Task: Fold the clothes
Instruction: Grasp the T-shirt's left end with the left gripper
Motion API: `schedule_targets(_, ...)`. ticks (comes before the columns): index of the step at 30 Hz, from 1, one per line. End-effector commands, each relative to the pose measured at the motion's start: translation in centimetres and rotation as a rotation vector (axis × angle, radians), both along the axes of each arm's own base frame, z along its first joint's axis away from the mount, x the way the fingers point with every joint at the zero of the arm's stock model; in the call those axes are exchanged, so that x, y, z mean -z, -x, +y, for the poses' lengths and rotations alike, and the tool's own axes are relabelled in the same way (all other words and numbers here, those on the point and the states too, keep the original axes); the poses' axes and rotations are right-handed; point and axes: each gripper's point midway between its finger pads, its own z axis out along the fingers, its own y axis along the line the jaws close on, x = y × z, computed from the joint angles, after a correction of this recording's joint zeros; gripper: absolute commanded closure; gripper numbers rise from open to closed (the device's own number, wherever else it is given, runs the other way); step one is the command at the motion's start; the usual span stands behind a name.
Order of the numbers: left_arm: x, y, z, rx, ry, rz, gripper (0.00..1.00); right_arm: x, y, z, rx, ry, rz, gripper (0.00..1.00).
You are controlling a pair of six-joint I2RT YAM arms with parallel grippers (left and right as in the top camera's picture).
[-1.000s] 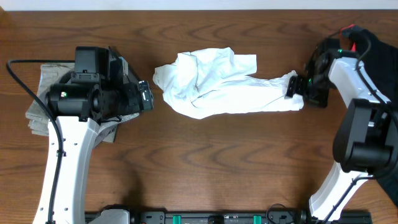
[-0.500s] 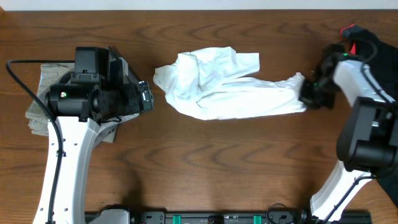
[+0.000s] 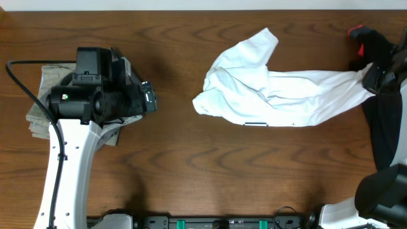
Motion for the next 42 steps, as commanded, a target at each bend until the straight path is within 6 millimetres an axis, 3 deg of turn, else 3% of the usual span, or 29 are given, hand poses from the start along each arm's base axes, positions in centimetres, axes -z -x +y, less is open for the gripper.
schedule_targets(1, -0.4, -0.2, -0.1, 0.019, -0.01, -0.016, 0.02, 0.8, 0.3, -0.1, 0.016, -0.009, 0.033, 0.58)
schedule_targets(4, 0.4, -0.4, -0.8, 0.043, -0.008, 0.005, 0.02, 1.0, -0.4, 1.8, -0.034, -0.111, 0.0, 0.35)
schedule_targets(10, 2.9, -1.6, -4.2, 0.146, -0.013, 0.049, 0.02, -1.0, -3.4, 10.1, -0.475, -0.443, -0.202, 0.36)
schedule_targets(12, 3.9, -2.2, -5.9, 0.194, -0.016, 0.057, 0.01, -1.4, -3.5, 11.4, -0.531, -0.473, -0.22, 0.36)
schedule_targets(14, 5.0, -3.1, -7.9, 0.251, -0.02, 0.047, 0.01, -1.2, -3.5, 11.8, -0.541, -0.456, -0.204, 0.36)
schedule_targets(19, 6.5, -7.3, -12.5, 0.371, -0.016, -0.091, 0.18, -1.0, -3.5, 11.6, -0.495, -0.448, -0.186, 0.36)
schedule_targets(22, 7.1, -9.9, -14.9, 0.4, 0.002, -0.183, 0.23, -0.9, -3.4, 11.7, -0.493, -0.452, -0.18, 0.36)
schedule_targets(31, 12.3, -12.6, -17.7, 0.443, 0.0, -0.191, 0.26, -0.5, -2.6, 11.9, -0.485, -0.471, -0.148, 0.36)
schedule_targets(33, 13.6, -12.2, -17.6, 0.432, 0.0, -0.146, 0.3, -0.4, -2.5, 12.0, -0.484, -0.473, -0.144, 0.35)
schedule_targets(36, 15.2, -9.8, -17.0, 0.435, 0.004, -0.02, 0.4, -0.2, -2.3, 11.8, -0.478, -0.467, -0.131, 0.35)
schedule_targets(42, 17.3, -6.0, -15.5, 0.438, -0.035, 0.158, 0.39, 0.1, -2.2, 11.3, -0.469, -0.438, -0.116, 0.34)
